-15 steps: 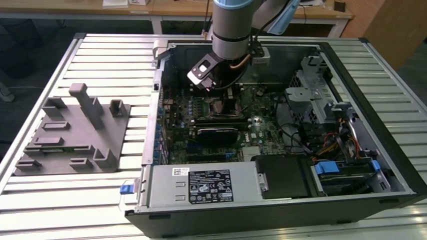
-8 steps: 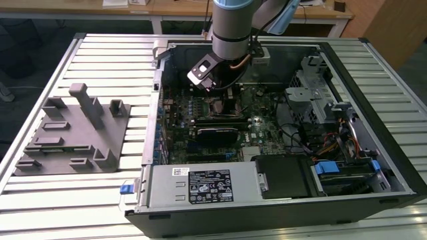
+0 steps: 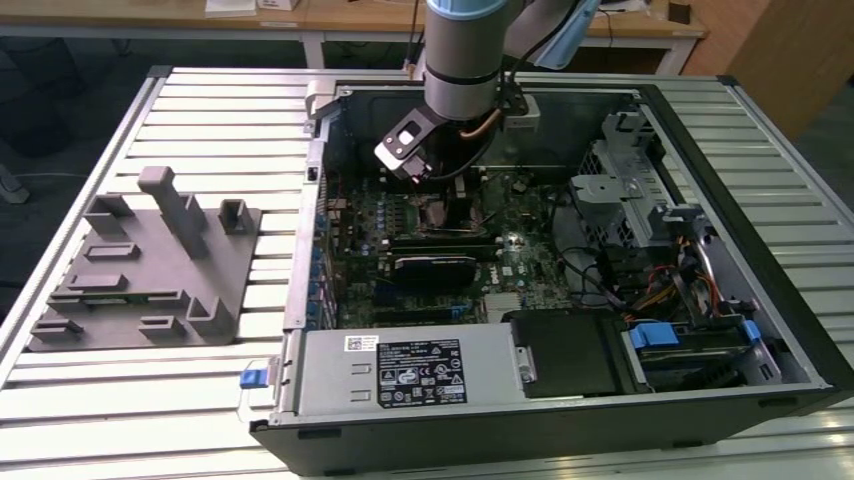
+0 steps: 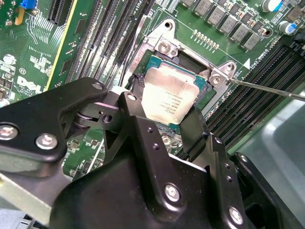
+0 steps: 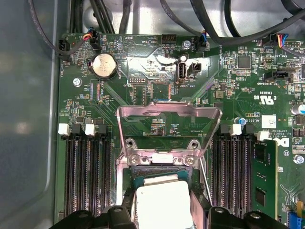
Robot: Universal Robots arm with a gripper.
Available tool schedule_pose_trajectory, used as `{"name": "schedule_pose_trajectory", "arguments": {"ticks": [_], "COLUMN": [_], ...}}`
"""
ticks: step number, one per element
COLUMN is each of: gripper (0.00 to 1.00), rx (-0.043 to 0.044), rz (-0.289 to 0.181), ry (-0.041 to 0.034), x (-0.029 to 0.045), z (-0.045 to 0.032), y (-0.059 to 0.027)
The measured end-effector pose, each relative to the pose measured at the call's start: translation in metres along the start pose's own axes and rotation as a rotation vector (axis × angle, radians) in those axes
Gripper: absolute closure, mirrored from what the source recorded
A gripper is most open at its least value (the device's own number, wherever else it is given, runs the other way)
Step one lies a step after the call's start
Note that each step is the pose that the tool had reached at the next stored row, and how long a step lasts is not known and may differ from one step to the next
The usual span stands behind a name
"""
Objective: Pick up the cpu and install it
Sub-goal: 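Place the cpu into insertion slot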
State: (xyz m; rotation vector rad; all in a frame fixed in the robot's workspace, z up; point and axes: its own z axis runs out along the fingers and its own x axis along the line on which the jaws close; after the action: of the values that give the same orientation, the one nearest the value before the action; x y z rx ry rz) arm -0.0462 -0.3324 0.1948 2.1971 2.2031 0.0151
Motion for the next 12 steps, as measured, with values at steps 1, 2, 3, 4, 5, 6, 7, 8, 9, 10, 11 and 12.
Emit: {"name": "schedule_pose_trajectory", "arguments": {"ticks": [1,2,3,4,5,6,7,8,9,10,11,12], "gripper": [0.44,0.44,0.44,0.44,0.44,0.44,0.45,0.45,0.47,0.47,0.47,0.47], "rx": [0.0,0.0,0.0,-0.0001,0.0,0.0001,0.0001,0.0001,0.0,0.0,0.0,0.0], "rz": [0.0,0.0,0.0,0.0,0.0,0.0,0.0,0.0,0.0,0.0,0.0,0.0], "ry": [0.0,0.0,0.0001,0.0001,0.0,-0.0002,-0.0002,-0.0001,0.0,0.0001,0.0001,0.0001], "x": [0.0,0.0,0.0,0.0,0.0,0.0,0.0,0.0,0.0,0.0,0.0,0.0], "z": [0.0,0.0,0.0001,0.0001,0.0001,0.0,0.0001,0.0001,0.0001,0.0002,0.0002,0.0002], "y": [0.0,0.0,0.0,0.0,0.0,0.0,0.0,0.0,0.0,0.0,0.0,0.0]}}
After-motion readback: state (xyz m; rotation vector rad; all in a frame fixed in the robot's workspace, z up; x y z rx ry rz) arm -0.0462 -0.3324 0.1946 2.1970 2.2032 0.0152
